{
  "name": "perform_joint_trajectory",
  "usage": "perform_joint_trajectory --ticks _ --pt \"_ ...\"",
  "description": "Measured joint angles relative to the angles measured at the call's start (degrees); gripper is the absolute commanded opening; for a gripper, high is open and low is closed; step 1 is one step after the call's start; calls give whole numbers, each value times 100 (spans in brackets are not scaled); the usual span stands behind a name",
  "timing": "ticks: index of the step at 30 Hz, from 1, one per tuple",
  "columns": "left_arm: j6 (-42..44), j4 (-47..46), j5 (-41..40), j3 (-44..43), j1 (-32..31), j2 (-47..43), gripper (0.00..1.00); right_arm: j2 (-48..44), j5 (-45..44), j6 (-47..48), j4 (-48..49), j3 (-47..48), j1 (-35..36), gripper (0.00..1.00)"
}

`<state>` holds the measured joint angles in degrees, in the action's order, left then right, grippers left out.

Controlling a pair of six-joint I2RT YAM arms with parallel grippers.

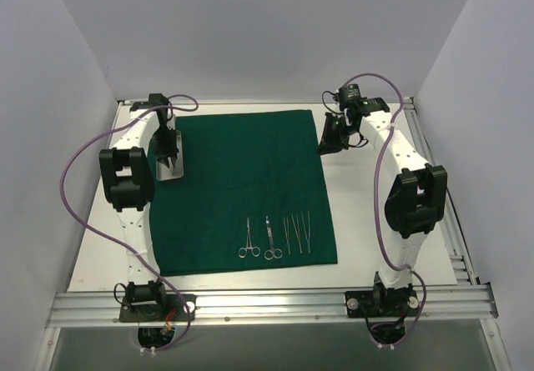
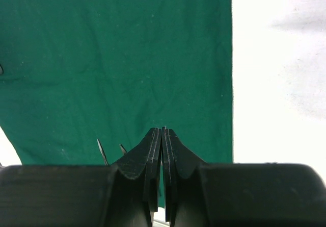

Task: Open and lay out the surgical kit
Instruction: Pick up the medical item from the container.

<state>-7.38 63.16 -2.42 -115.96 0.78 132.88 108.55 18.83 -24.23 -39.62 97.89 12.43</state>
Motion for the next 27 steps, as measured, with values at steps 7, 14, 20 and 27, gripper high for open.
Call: perform_joint_trajectory --ticks 7,14,20,27 --pt "-33 -11 -2 48 0 2 28 22 11 -20 0 0 4 6" --pt "-85 -44 -9 433 0 11 29 98 13 -20 -2 2 4 6" --pt "-98 -55 -17 422 0 33 28 98 15 -17 0 2 4 6" --pt "-105 -57 -87 409 0 59 3 98 15 -15 -2 2 4 6"
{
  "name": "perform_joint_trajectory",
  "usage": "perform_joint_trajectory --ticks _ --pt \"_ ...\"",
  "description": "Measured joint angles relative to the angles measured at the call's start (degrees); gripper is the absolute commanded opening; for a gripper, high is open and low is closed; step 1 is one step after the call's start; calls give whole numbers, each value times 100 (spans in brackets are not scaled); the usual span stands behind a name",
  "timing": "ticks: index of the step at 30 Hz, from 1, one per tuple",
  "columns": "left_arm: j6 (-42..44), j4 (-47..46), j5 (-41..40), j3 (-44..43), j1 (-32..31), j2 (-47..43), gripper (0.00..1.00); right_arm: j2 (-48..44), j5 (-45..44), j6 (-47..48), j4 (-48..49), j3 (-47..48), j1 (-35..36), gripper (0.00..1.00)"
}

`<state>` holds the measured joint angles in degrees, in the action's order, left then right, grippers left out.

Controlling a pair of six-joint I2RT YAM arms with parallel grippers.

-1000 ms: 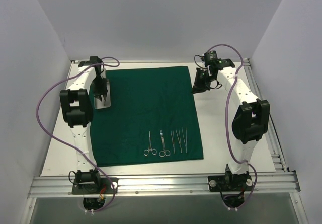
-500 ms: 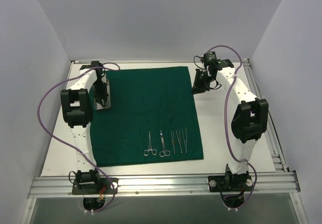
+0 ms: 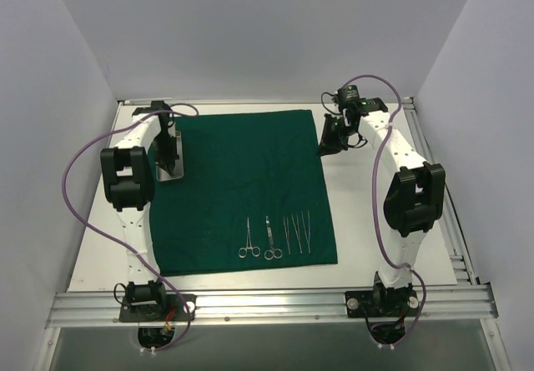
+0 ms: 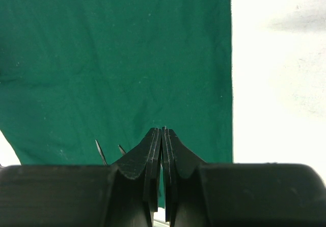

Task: Open and lay out the surgical kit
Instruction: Pick up the medical item from the container.

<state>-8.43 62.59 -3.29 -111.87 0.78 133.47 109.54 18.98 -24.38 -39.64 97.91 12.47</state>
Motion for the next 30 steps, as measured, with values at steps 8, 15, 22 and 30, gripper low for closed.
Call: perform_joint_trajectory --ticks 8,15,22,30 --pt "4 103 -74 -133 -11 35 2 0 0 24 0 0 0 6" --pt "-9 105 -92 -337 -11 -22 2 0 63 28 2 0 0 6" --pt "-17 107 -96 -424 -11 -452 2 0 136 42 17 -2 28 6" --pt "-98 85 -85 -350 -42 -881 2 0 186 46 50 0 61 6"
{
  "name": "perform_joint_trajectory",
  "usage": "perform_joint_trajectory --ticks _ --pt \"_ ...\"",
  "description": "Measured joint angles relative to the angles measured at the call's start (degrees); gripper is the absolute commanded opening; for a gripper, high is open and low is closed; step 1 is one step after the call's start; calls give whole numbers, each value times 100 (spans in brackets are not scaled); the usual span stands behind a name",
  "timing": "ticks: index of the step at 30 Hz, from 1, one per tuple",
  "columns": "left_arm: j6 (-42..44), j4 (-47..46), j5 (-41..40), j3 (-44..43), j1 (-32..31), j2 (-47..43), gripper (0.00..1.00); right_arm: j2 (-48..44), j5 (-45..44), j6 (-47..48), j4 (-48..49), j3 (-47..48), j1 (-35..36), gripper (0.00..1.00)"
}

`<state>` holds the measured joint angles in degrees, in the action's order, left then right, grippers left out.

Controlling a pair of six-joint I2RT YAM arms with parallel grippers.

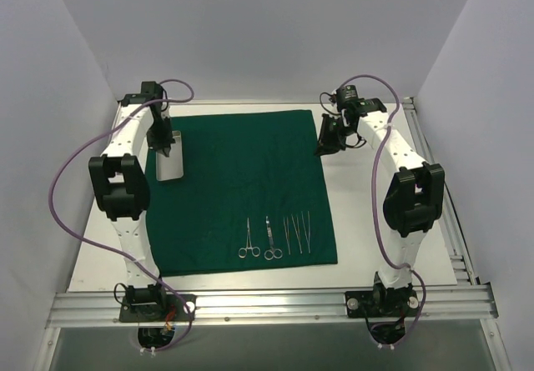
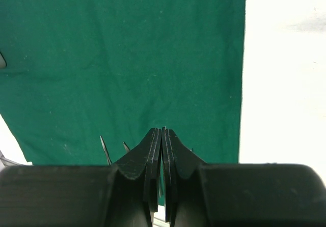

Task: Open and lay out the surgical kit
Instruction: Pick up the medical item from the container.

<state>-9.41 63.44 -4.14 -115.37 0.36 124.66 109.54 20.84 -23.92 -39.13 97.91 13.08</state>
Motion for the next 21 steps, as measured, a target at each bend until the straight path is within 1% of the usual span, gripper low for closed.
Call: perform_joint_trajectory --ticks 5,11,16,21 --pt "-208 -74 142 546 -221 -535 2 0 24 2 37 -2 37 6" --pt "-605 -162 236 1683 -785 -1768 2 -33 48 0 275 -138 50 6" --pt "-1174 -273 216 2649 -1513 -2852 2 -350 52 -2 540 -780 52 6" --pt "-1762 -308 44 3491 -2144 -3578 2 -911 59 -24 721 -1425 57 6"
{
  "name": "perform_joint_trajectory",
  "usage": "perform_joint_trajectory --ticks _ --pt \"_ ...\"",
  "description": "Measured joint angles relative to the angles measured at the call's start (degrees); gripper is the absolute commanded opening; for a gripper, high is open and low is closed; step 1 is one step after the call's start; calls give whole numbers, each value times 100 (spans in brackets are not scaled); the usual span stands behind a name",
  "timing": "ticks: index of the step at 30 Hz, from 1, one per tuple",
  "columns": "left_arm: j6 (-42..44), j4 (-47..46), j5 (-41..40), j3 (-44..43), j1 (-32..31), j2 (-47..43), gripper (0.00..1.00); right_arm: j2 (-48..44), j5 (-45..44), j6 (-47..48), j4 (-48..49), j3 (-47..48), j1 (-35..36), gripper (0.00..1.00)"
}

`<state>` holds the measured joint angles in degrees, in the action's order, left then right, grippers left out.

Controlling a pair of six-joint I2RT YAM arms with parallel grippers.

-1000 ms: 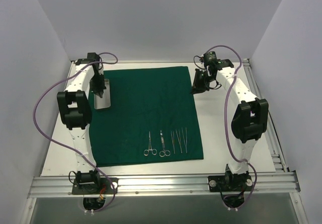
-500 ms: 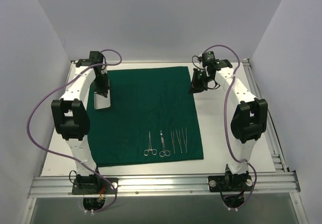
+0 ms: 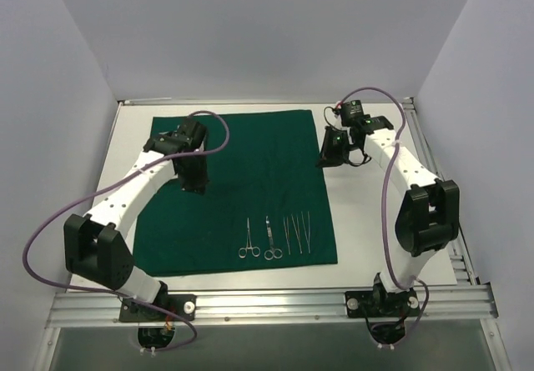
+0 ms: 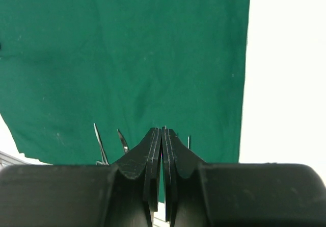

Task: Open and lay out the surgical kit
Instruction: Pick up the medical item from the container, then place the medical item in the surgical kit.

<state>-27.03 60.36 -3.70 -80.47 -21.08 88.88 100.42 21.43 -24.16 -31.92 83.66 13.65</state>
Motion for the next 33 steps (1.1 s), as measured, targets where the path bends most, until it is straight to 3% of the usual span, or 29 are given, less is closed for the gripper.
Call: perform_joint_trajectory --ticks 9,20,33 --pt "-1196 -57 -409 1432 -1049 -791 2 -861 -13 -90 223 -715 149 7" --pt "-2651 -109 -817 1993 -2439 -796 2 -1113 -107 -197 258 -1021 564 7" --pt "-3189 -468 -855 2586 -2876 -636 2 -1694 -212 -291 214 -1541 595 7"
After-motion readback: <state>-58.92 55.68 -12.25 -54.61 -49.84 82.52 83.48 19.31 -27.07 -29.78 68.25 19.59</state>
